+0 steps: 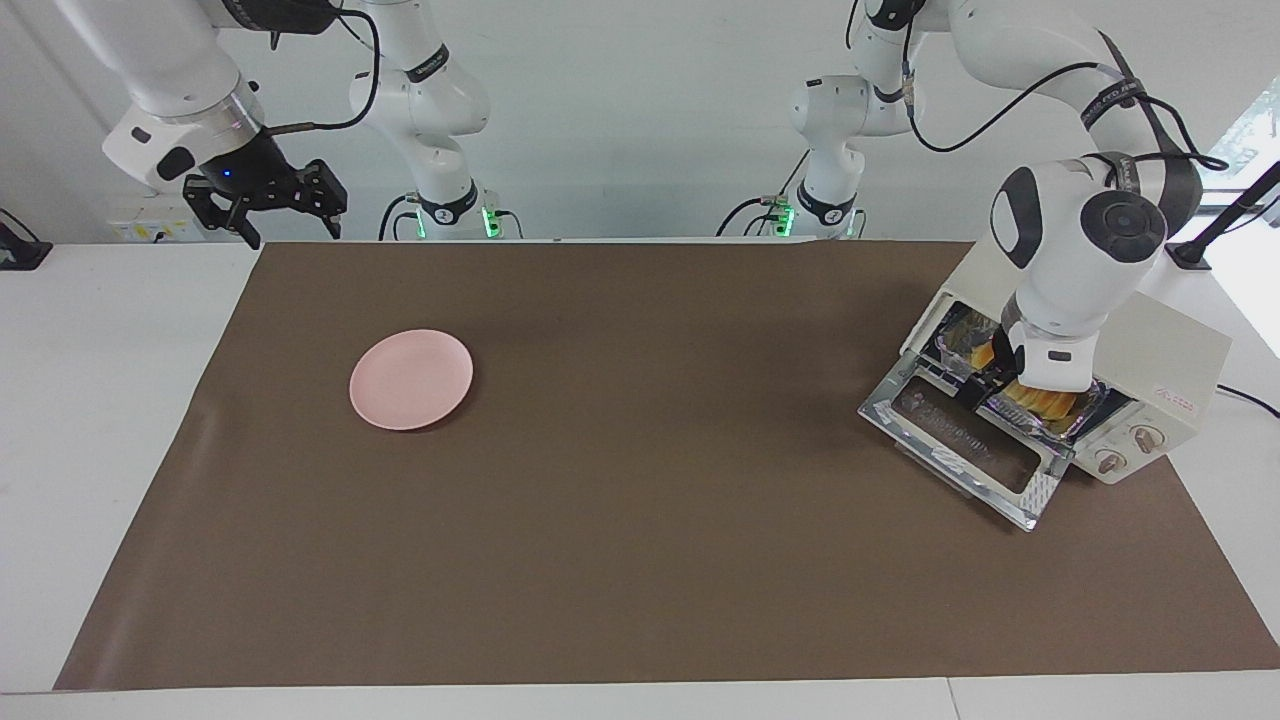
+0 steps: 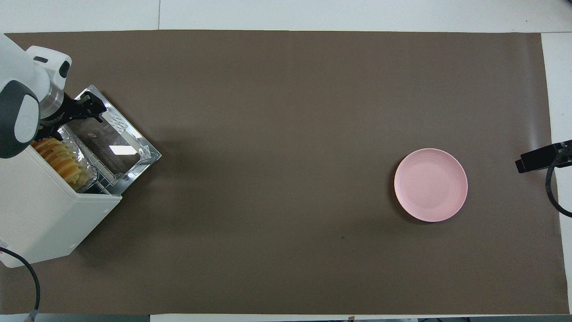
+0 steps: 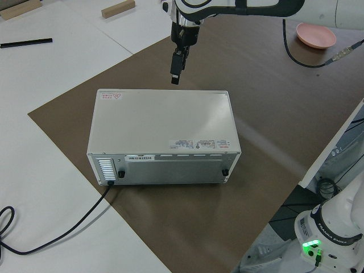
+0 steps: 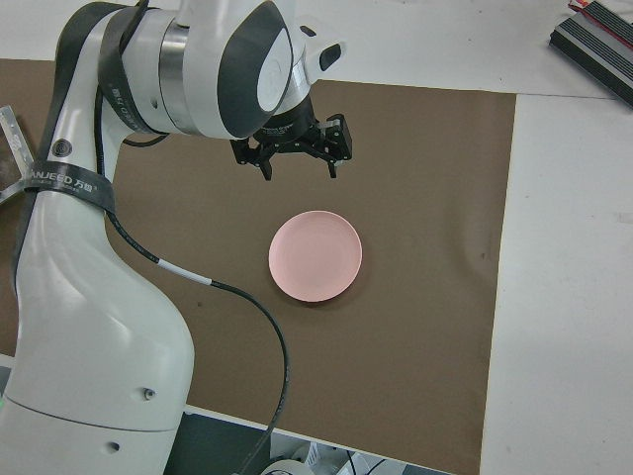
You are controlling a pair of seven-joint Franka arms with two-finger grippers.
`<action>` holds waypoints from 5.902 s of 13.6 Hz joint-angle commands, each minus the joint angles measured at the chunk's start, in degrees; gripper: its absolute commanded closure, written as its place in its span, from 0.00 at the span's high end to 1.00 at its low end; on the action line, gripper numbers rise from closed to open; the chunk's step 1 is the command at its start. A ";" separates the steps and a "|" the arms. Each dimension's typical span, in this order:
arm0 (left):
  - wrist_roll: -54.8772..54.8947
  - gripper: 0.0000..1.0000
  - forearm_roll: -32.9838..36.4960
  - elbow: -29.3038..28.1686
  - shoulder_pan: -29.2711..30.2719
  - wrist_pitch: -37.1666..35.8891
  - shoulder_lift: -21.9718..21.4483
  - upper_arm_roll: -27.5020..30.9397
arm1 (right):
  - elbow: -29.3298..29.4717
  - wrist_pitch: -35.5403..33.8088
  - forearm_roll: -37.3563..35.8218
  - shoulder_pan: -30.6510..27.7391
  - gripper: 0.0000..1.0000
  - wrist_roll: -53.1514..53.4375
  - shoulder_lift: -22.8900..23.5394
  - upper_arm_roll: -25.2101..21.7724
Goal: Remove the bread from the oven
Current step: 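Grasp the foil tray edge inside the oven with the left gripper, then pull the foil tray of bread out onto the table with the left gripper, then release the tray and retract the left gripper toward the oven, then move the right gripper from the pink plate to the foil tray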
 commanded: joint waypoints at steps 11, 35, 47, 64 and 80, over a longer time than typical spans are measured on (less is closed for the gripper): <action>-3.88 0.29 1.95 -13.74 1.53 9.84 -3.55 -0.19 | 0.47 -0.84 0.39 -0.24 1.00 -0.68 -0.10 0.09; -2.21 0.00 -6.92 2.60 -36.16 10.45 9.62 -0.71 | 0.47 -0.93 0.39 -0.24 1.00 -0.68 -0.10 0.09; -2.39 1.00 -8.59 2.07 -30.12 8.19 3.66 -0.19 | 0.47 -1.11 0.39 -0.07 1.00 -0.85 -0.10 0.61; 21.43 1.00 -11.93 0.49 -3.64 -23.12 -17.44 1.40 | -11.05 17.42 0.83 22.85 1.00 35.94 1.81 0.88; 21.61 1.00 -11.93 2.16 -4.35 -21.45 -16.83 1.57 | 14.01 35.18 0.30 39.22 1.00 69.99 39.97 0.53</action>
